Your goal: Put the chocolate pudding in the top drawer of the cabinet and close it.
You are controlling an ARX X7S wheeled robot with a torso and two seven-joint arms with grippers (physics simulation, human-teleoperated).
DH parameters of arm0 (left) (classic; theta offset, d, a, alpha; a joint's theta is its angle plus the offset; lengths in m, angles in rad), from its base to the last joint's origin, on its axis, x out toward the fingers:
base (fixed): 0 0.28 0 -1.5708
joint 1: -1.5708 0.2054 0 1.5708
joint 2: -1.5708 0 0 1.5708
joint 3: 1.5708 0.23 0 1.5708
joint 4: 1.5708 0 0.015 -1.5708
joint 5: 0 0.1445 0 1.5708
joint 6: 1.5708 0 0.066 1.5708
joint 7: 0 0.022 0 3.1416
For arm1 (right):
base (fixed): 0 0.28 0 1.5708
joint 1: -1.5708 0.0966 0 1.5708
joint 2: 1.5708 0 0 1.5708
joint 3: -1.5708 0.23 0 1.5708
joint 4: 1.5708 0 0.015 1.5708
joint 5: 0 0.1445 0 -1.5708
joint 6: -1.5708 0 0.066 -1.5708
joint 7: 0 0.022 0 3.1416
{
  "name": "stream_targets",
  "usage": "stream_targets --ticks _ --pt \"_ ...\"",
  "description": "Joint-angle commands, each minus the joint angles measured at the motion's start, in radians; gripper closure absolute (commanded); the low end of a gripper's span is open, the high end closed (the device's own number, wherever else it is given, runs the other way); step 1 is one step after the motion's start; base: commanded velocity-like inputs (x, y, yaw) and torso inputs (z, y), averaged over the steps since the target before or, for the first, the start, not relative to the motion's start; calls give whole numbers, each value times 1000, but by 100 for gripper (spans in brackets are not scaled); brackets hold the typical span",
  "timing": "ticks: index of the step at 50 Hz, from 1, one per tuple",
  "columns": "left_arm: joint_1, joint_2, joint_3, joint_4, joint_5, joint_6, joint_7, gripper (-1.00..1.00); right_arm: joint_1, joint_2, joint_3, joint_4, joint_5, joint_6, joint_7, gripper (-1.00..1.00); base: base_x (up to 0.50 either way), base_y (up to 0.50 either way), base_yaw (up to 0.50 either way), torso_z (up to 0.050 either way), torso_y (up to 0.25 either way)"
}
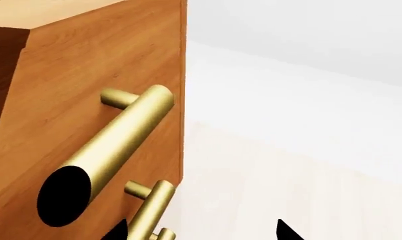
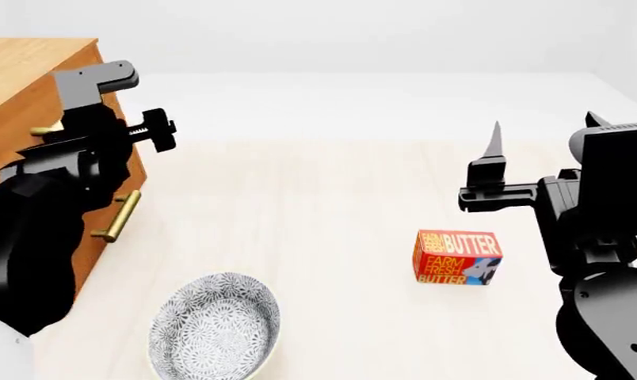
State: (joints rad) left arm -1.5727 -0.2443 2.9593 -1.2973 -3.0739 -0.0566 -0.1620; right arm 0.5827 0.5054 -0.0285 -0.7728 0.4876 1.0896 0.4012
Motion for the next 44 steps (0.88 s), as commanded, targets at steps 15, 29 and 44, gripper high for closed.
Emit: stream_targets --ticks 15,29,44 --pt "63 82 43 -11 36 26 62 -100 -14 7 -2 19 -1 -30 -2 -100 5 1 -1 0 0" --pt "60 129 50 -9 66 39 120 -100 -18 6 -6 28 0 -40 -1 -100 0 0 0 0 0" --pt "-147 108 17 443 156 353 118 -100 -19 5 -7 36 2 -52 0 -100 0 0 0 0 0"
